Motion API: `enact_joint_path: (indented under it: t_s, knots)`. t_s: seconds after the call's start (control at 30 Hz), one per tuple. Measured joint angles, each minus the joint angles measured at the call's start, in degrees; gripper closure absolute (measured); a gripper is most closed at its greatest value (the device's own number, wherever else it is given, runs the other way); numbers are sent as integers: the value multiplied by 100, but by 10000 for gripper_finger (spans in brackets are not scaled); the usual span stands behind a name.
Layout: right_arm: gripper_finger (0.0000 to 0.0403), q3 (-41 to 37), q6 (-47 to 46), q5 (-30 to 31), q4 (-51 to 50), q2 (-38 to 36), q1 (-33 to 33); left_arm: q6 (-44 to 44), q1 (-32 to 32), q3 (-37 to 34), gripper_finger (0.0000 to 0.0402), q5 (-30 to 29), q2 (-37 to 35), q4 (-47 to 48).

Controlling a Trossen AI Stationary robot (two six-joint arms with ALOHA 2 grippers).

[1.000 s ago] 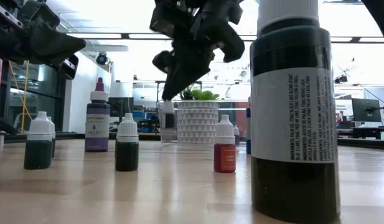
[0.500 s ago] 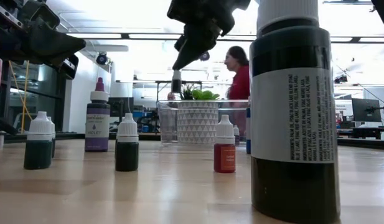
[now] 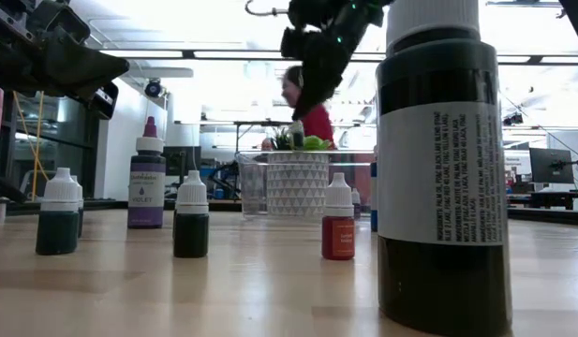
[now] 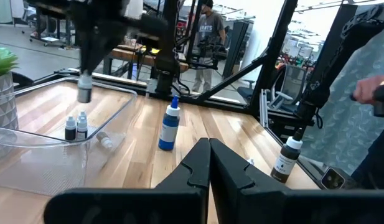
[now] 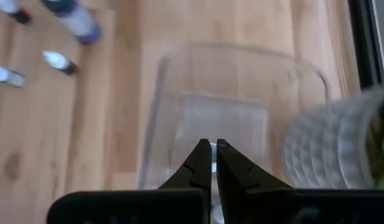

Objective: Pick & Place food coloring
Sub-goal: Put the small black food coloring bottle into the bin

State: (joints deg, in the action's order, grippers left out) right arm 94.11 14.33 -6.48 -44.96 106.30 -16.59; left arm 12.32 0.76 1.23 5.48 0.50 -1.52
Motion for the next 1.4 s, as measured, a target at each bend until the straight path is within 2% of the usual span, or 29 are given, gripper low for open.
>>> enact_joint_path:
  t_s: [0.27, 0.43, 0.77, 1.4]
  knots:
    - [402, -631, -377, -39, 162, -50, -244, 0, 0, 0, 401, 0, -1, 0]
    - [402, -1291, -687, 19, 748, -397, -296, 0, -1, -1, 401, 0, 0, 0]
    - [402, -2499, -1188, 362, 1260, -1111, -371, 0, -1, -2, 401, 2, -1, 0]
    - [401, -3102, -1541, 293, 1784, -1139, -377, 0, 1, 0, 401, 2, -1, 0]
